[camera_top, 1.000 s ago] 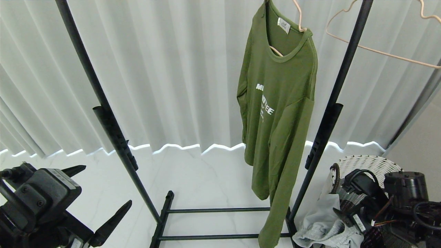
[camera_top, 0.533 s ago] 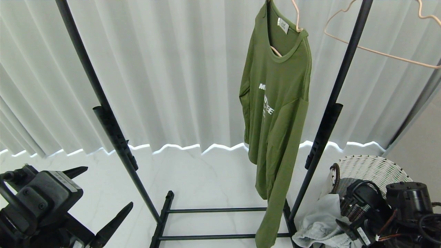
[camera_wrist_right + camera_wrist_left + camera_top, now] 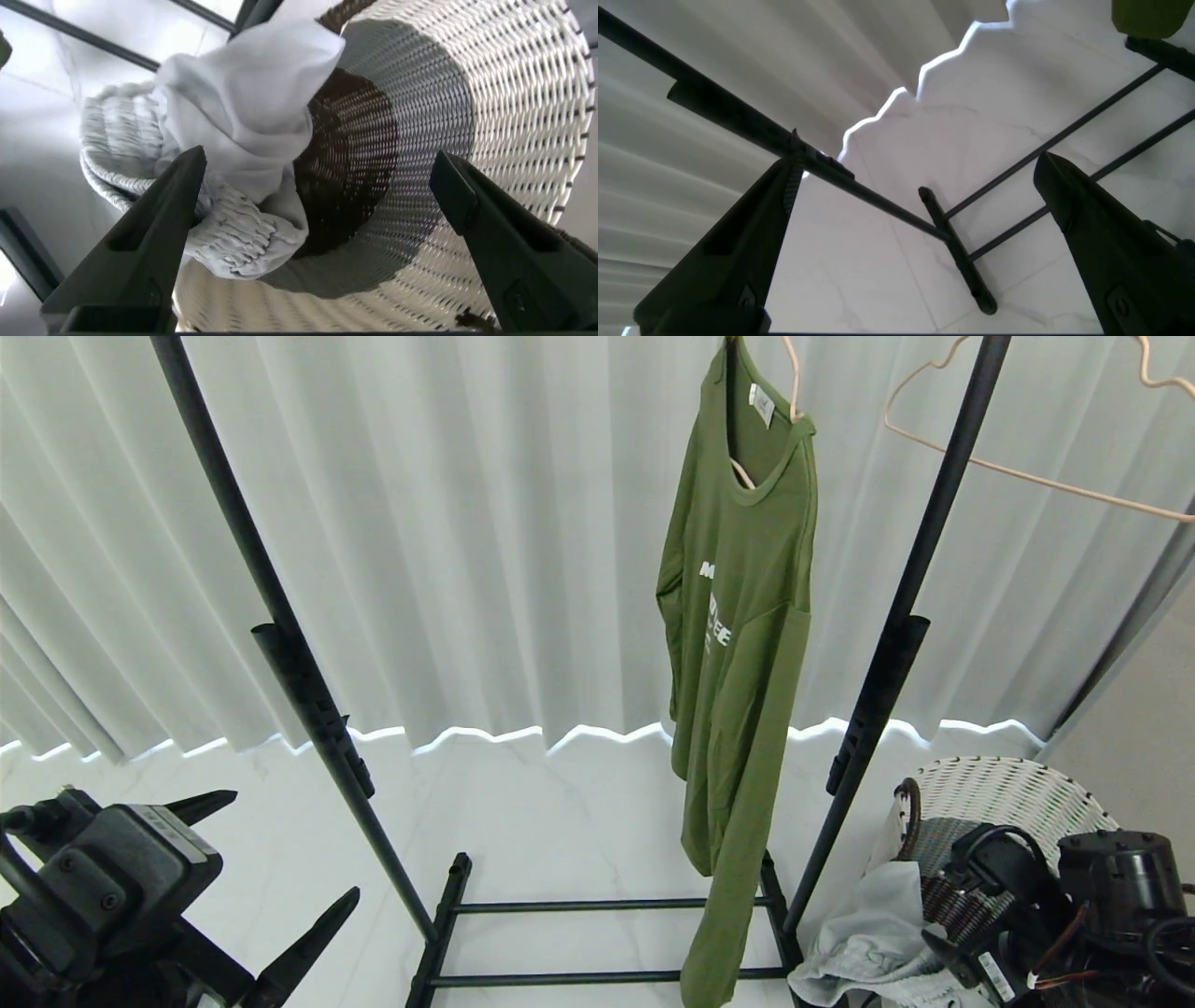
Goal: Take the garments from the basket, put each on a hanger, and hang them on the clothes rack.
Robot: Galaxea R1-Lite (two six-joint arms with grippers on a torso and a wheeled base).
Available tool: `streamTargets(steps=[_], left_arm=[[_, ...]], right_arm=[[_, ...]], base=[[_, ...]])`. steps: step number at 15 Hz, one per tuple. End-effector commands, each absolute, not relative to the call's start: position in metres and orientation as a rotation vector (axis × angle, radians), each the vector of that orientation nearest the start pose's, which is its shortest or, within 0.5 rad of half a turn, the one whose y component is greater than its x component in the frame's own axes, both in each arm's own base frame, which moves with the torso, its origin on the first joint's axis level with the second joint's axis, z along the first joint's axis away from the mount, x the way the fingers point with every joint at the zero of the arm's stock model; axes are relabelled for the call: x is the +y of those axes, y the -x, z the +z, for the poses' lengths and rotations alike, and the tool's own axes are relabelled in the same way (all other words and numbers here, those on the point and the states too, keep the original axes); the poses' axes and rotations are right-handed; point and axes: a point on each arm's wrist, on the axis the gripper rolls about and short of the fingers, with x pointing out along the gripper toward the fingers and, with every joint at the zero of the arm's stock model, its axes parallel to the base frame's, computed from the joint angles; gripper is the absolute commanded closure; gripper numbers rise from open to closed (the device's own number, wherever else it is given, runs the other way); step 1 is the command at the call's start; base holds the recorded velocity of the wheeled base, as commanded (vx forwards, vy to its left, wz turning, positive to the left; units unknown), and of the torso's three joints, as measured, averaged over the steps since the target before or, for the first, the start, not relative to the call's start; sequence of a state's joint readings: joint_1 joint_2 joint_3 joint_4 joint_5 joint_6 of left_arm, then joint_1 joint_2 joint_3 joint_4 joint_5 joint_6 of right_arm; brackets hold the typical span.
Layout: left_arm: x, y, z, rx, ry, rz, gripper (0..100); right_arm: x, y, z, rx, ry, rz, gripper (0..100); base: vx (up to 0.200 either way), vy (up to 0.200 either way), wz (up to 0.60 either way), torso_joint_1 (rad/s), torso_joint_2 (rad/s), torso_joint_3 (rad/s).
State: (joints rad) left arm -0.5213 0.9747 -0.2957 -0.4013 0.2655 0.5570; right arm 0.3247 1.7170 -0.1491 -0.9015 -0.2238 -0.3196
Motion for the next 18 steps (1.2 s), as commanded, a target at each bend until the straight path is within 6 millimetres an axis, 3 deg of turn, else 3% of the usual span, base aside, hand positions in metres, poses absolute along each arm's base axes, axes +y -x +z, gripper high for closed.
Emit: streamTargets(steps=[1,5,9,15,18], left_arm=[[-0.051,-0.101,0.17,0.178,-0.657,-0.319,0],[-0.051,-0.101,0.17,0.18,-0.657,-0.321,0],[-0.051,-0.101,0.169,0.181,-0.656,-0.321,0],[-0.052,-0.102,0.169,0.185,-0.656,-0.322,0],[-0.052,-0.102,0.169,0.186,-0.653,-0.322,0]], right_arm=[[0.058,-0.184,0.064,0.602,0.487,0.203,0],[0.055,-0.159,0.061,0.622,0.503,0.242,0],[0.058,-0.159,0.061,0.616,0.505,0.26,0],[0.079,-0.148,0.059,0.596,0.544,0.406,0],[0.08,-0.15,0.048,0.657,0.566,0.407,0]], base=[[0.0,0.0,0.0,0.0,0.0,0.0],[0.0,0.0,0.0,0.0,0.0,0.0],[0.0,0.0,0.0,0.0,0.0,0.0],[0.0,0.0,0.0,0.0,0.0,0.0],[0.0,0.0,0.0,0.0,0.0,0.0]])
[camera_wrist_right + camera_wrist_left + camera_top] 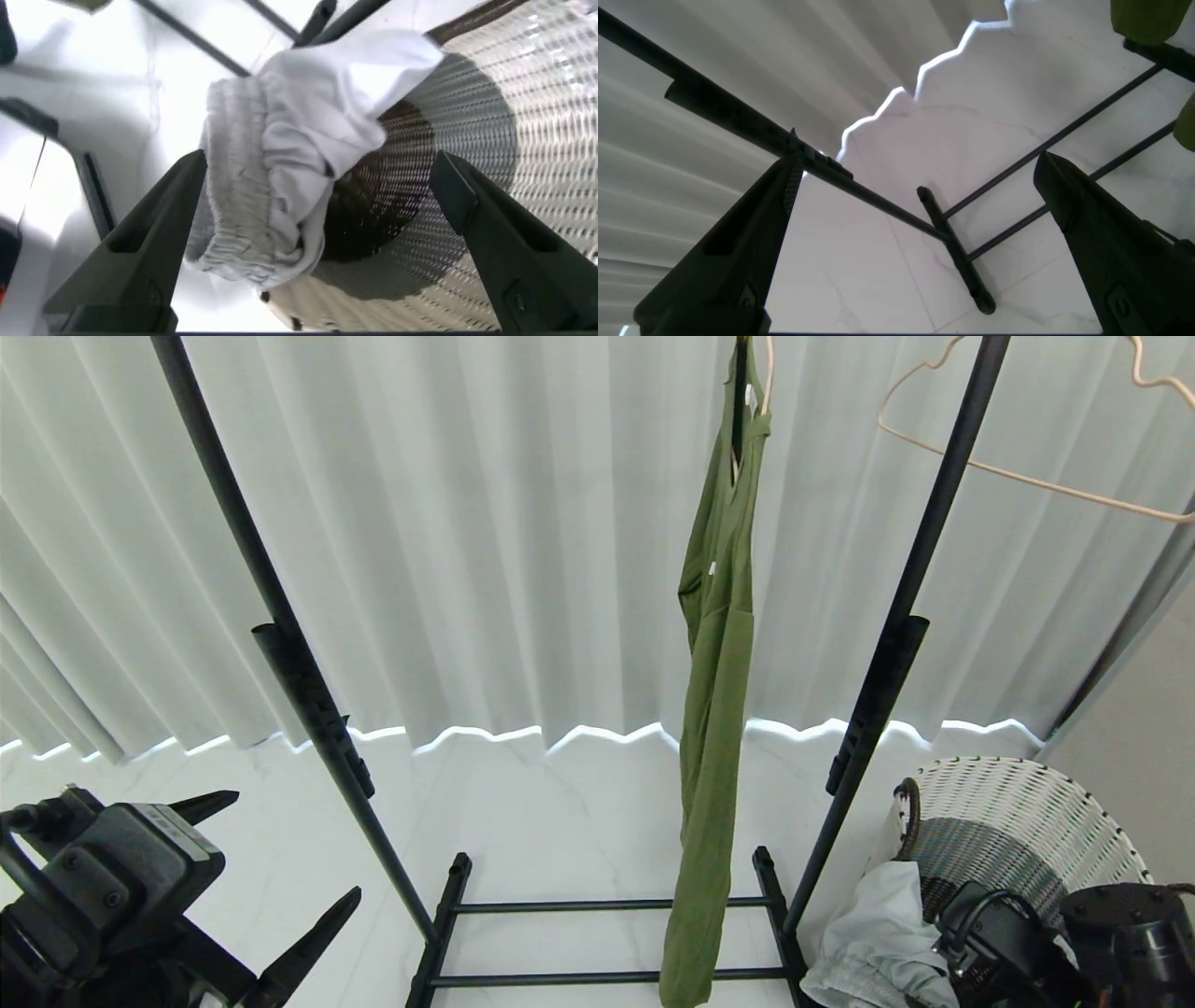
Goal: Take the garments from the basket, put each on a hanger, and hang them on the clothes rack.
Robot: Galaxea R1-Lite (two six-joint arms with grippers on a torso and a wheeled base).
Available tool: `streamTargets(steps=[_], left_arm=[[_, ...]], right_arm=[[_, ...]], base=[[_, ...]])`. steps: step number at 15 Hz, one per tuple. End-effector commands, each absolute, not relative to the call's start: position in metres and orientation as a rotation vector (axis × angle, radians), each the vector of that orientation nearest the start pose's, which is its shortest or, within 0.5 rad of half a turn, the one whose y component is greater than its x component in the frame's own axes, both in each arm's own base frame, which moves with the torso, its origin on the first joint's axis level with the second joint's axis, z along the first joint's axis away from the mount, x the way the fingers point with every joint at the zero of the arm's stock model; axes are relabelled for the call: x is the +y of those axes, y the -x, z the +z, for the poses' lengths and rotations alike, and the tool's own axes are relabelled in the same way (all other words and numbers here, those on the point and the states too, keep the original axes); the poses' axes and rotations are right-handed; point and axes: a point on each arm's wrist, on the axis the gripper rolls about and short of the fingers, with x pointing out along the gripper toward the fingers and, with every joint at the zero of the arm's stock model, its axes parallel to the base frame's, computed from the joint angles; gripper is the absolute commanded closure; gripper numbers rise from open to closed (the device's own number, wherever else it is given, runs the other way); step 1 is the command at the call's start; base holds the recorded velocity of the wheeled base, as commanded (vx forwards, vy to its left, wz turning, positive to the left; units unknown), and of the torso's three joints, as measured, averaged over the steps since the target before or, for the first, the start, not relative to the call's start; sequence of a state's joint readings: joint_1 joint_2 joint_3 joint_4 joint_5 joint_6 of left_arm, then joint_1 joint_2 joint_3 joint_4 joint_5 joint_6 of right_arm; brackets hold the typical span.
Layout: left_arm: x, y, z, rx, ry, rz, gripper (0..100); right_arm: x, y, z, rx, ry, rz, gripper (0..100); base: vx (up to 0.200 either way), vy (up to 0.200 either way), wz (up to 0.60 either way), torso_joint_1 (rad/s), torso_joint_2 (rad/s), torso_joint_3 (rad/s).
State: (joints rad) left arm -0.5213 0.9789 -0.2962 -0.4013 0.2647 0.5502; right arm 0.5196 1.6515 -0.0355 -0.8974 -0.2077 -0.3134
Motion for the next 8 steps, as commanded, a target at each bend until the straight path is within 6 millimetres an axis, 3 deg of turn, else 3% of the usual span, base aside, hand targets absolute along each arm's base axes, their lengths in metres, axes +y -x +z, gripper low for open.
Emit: streamTargets(steps=[1,8], left_arm=[[-0.0515,-0.1015,0.1689,0.186,-0.651,-0.321,0],[-0.0517,-0.1015,0.1689,0.186,-0.65,-0.323,0]], right_arm=[[0.0803,-0.1501,0.0459,0.672,0.571,0.406,0],[0.0744,-0.1414,0.0383,0.739,0.615,0.372,0]], base=[[0.0,0.0,0.0,0.0,0.0,0.0],[0.0,0.0,0.0,0.0,0.0,0.0]])
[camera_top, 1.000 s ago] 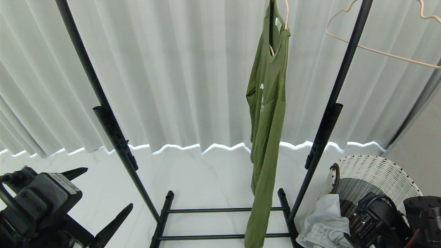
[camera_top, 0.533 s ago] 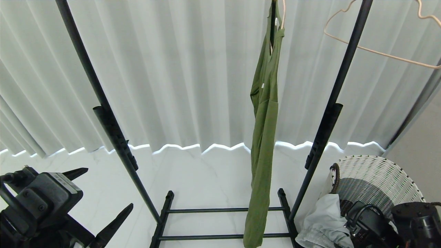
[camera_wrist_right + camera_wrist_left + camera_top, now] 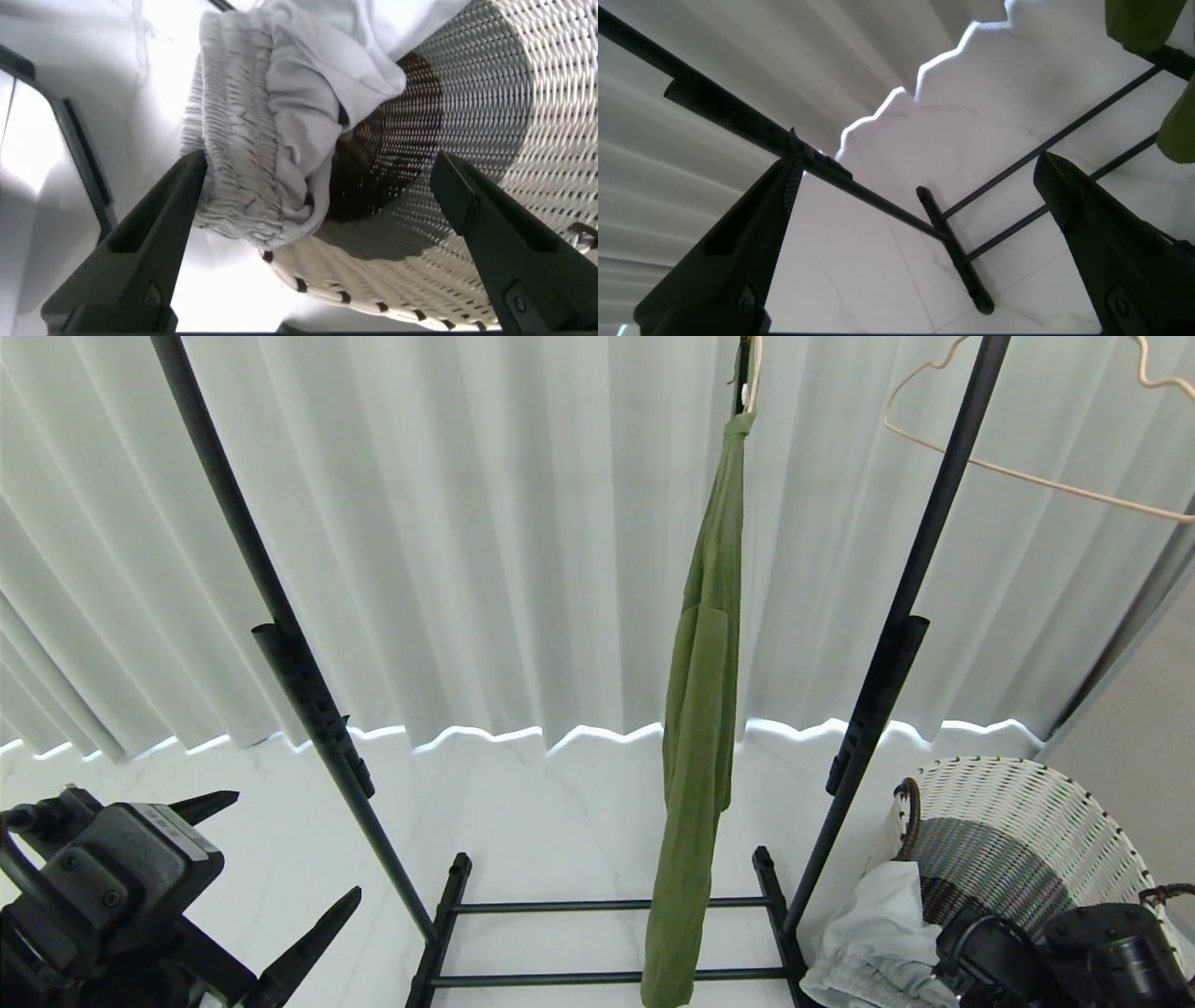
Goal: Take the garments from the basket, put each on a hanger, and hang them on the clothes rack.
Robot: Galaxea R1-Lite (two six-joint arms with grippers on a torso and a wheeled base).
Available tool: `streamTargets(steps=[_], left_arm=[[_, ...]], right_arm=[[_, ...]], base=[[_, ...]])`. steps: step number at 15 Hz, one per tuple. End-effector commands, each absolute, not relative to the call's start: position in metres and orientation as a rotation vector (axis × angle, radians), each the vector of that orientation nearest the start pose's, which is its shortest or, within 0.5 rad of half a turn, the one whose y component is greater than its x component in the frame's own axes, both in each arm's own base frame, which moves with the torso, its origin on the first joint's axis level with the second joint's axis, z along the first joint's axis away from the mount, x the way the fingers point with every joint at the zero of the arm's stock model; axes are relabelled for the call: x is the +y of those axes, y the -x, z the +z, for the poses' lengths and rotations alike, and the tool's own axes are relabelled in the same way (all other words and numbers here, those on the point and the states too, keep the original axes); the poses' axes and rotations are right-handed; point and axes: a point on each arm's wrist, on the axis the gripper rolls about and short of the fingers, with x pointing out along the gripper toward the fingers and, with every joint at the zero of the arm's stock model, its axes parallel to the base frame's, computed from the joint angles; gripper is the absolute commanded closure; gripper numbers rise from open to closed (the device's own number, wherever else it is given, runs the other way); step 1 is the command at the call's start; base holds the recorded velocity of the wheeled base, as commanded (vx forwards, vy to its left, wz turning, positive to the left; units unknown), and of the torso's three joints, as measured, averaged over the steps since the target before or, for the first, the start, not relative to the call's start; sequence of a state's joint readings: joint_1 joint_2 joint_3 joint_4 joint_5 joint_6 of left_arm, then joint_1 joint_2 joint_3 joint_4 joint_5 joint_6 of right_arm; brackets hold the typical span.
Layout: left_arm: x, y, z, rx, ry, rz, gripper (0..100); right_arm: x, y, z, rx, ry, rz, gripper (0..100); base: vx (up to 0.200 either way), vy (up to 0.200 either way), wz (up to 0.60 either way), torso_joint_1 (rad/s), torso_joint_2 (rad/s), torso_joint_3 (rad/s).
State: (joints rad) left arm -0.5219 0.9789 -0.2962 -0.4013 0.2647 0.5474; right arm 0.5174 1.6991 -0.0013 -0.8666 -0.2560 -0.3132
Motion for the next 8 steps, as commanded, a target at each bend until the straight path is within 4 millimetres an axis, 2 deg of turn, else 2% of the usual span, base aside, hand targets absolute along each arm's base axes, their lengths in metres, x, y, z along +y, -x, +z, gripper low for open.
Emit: streamTargets(steps=[1,4,8], left_arm=[[-0.051,-0.101,0.169,0.185,-0.649,-0.321,0],[-0.051,-0.101,0.17,0.183,-0.65,-0.321,0],[-0.052,-0.102,0.17,0.182,-0.648,-0.32,0]], right_arm=[[0.074,-0.142,0.038,0.742,0.619,0.37,0],[0.073,-0.144,0.031,0.785,0.661,0.297,0],[0.072,-0.145,0.025,0.825,0.673,0.284,0]], base=[[0.0,0.0,0.0,0.0,0.0,0.0],[0.0,0.0,0.0,0.0,0.0,0.0],[0.0,0.0,0.0,0.0,0.0,0.0]])
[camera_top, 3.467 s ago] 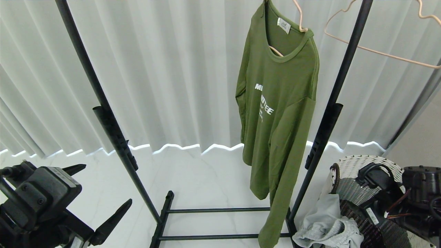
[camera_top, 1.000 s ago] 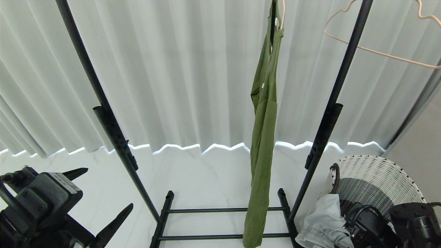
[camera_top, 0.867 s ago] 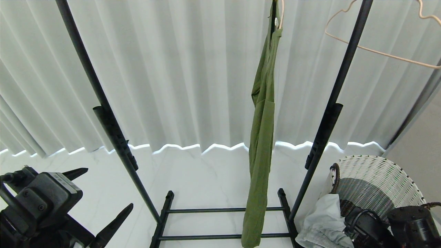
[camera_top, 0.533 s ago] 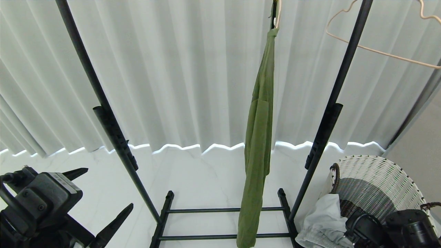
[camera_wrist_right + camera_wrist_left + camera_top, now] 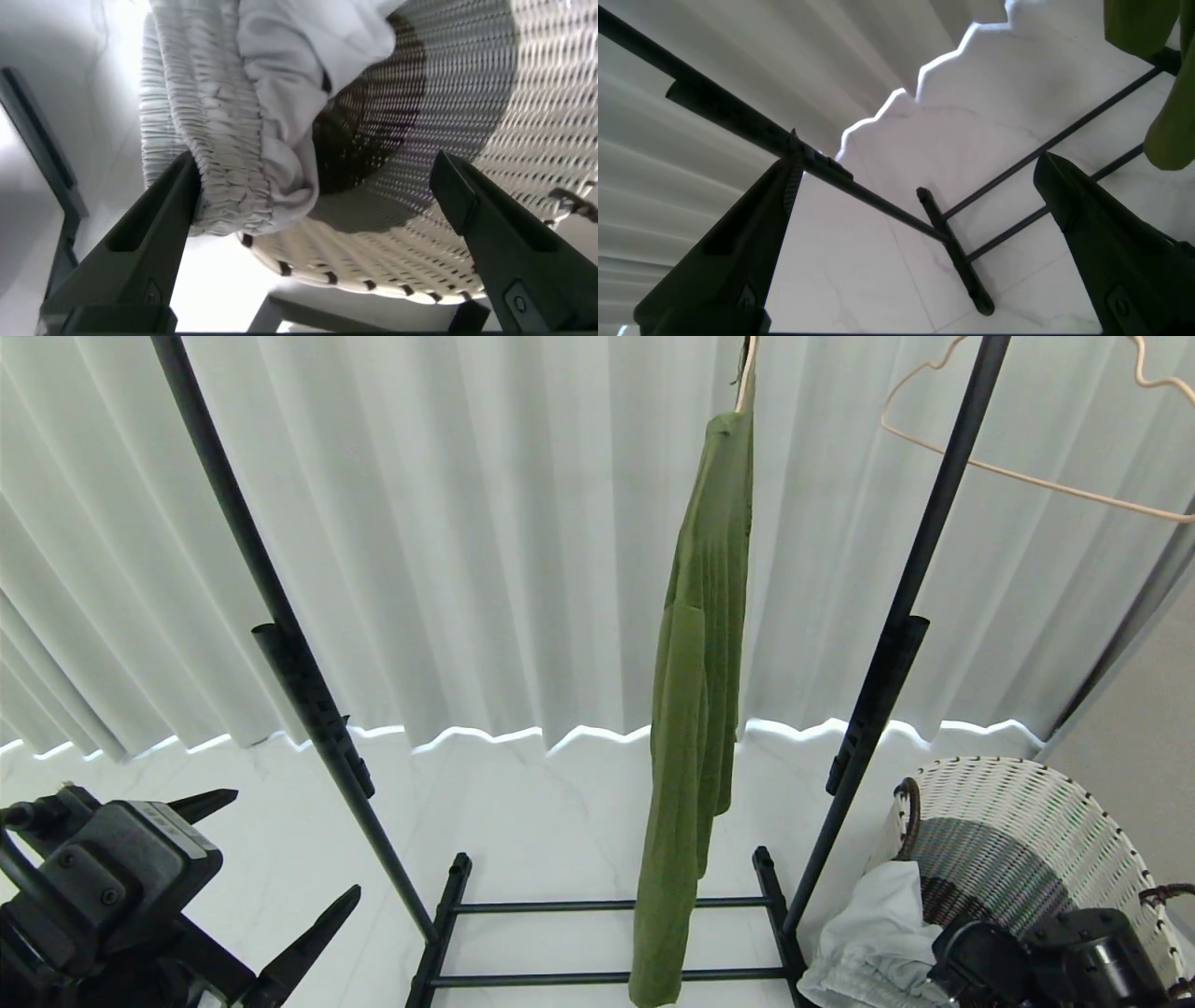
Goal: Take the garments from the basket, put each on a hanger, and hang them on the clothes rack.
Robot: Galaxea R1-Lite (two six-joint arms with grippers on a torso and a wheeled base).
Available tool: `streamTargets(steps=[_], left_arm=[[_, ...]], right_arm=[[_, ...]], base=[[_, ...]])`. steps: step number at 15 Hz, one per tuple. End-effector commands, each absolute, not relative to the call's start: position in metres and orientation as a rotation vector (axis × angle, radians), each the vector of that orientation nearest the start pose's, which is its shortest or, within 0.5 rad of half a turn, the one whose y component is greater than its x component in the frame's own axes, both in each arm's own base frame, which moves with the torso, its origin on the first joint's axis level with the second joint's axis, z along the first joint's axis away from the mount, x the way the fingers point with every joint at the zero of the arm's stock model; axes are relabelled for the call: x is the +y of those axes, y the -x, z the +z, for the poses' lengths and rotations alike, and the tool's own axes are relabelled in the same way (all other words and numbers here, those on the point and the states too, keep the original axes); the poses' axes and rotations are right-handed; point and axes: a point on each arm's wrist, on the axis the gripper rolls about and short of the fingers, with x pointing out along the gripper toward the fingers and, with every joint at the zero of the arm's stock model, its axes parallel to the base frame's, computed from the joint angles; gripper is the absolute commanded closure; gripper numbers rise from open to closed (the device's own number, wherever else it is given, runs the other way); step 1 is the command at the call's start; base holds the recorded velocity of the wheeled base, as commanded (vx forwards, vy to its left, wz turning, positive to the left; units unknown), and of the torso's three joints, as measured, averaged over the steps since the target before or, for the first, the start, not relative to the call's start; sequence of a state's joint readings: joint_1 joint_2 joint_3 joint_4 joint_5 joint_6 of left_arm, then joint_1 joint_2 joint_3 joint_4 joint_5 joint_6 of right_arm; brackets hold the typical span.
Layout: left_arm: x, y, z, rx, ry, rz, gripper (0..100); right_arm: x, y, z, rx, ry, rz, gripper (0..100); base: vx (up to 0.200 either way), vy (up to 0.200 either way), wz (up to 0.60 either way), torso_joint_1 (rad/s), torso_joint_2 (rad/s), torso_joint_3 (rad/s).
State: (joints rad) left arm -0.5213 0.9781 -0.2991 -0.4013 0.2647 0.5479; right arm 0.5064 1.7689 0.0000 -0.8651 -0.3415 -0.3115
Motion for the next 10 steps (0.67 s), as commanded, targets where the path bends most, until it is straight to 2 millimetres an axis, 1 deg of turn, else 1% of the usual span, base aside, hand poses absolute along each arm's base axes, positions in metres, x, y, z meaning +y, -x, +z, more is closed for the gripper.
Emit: streamTargets(steps=[1,3,5,7,8,10], left_arm=[[-0.0515,-0.1015,0.17,0.182,-0.648,-0.32,0],[-0.0517,-0.1018,0.1698,0.183,-0.649,-0.32,0],[-0.0519,-0.1022,0.1705,0.181,-0.653,-0.321,0],[-0.052,-0.1023,0.1709,0.18,-0.652,-0.32,0],[-0.052,-0.1023,0.1709,0.18,-0.651,-0.32,0],[-0.0521,-0.1025,0.1707,0.181,-0.653,-0.321,0]], right_arm=[[0.0725,-0.146,0.0237,0.829,0.672,0.293,0],[0.0766,-0.1535,0.0208,0.833,0.674,0.294,0],[0.0728,-0.1558,0.0164,0.865,0.677,0.263,0],[0.0716,-0.1554,0.017,0.865,0.674,0.255,0],[0.0712,-0.1546,0.0172,0.865,0.672,0.256,100],[0.0712,-0.1541,0.0173,0.864,0.673,0.255,100]], base=[[0.0,0.0,0.0,0.0,0.0,0.0],[0.0,0.0,0.0,0.0,0.0,0.0],[0.0,0.0,0.0,0.0,0.0,0.0],[0.0,0.0,0.0,0.0,0.0,0.0],[0.0,0.0,0.0,0.0,0.0,0.0],[0.0,0.0,0.0,0.0,0.0,0.0]])
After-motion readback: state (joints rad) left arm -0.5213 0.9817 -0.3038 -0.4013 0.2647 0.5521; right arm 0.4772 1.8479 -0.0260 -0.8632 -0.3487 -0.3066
